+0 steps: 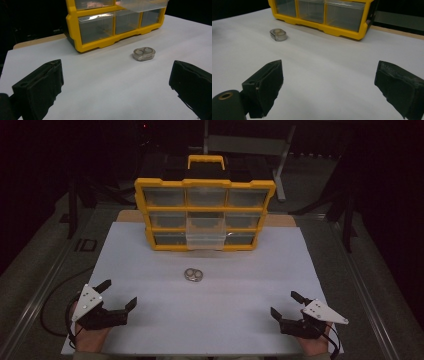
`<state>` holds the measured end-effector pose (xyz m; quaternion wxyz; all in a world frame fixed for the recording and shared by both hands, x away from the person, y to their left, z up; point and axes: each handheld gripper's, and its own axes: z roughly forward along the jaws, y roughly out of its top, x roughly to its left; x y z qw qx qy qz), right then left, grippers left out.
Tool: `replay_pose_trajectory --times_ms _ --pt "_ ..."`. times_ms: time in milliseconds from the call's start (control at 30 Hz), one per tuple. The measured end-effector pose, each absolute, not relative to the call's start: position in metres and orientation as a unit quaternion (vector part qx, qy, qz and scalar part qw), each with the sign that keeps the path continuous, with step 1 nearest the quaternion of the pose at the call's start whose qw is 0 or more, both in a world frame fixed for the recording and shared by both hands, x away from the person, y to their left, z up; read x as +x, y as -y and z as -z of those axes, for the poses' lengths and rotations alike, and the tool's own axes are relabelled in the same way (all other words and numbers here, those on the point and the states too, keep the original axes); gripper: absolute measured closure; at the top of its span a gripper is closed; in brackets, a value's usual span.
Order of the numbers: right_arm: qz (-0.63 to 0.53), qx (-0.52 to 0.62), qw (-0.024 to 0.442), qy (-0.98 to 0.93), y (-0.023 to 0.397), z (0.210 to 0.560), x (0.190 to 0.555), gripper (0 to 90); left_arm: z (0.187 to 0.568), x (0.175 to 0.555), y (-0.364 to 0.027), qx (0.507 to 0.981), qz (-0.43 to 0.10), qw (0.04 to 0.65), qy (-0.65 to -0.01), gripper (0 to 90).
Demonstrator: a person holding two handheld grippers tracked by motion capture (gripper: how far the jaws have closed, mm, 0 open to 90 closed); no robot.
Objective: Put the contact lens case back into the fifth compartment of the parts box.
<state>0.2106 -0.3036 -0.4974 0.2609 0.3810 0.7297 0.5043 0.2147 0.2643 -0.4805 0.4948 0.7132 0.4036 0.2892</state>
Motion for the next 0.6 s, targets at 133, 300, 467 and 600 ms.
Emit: replay_pose_trajectory --times_ms 133,300,467,600 --pt "-0.504 0.38 0.262 -0.731 0.3029 0.4982 0.211 8.5 0.4805 0.2144 -0.2646 0.713 -0.288 0.496 -0.403 0.1" --pt "-0.51 0.378 0.26 -0.728 0.3025 0.499 0.2113 8.5 0.481 0.2151 -0.2656 0.711 -0.283 0.5 -0.405 0.1" --pt "-0.509 0.377 0.258 -0.729 0.3016 0.4992 0.2113 8.5 0.482 0.2161 -0.265 0.713 -0.277 0.501 -0.406 0.1" --pt "-0.511 0.375 0.256 -0.729 0.3013 0.4991 0.2115 8.5 0.4826 0.217 -0.2624 0.719 -0.273 0.495 -0.404 0.1"
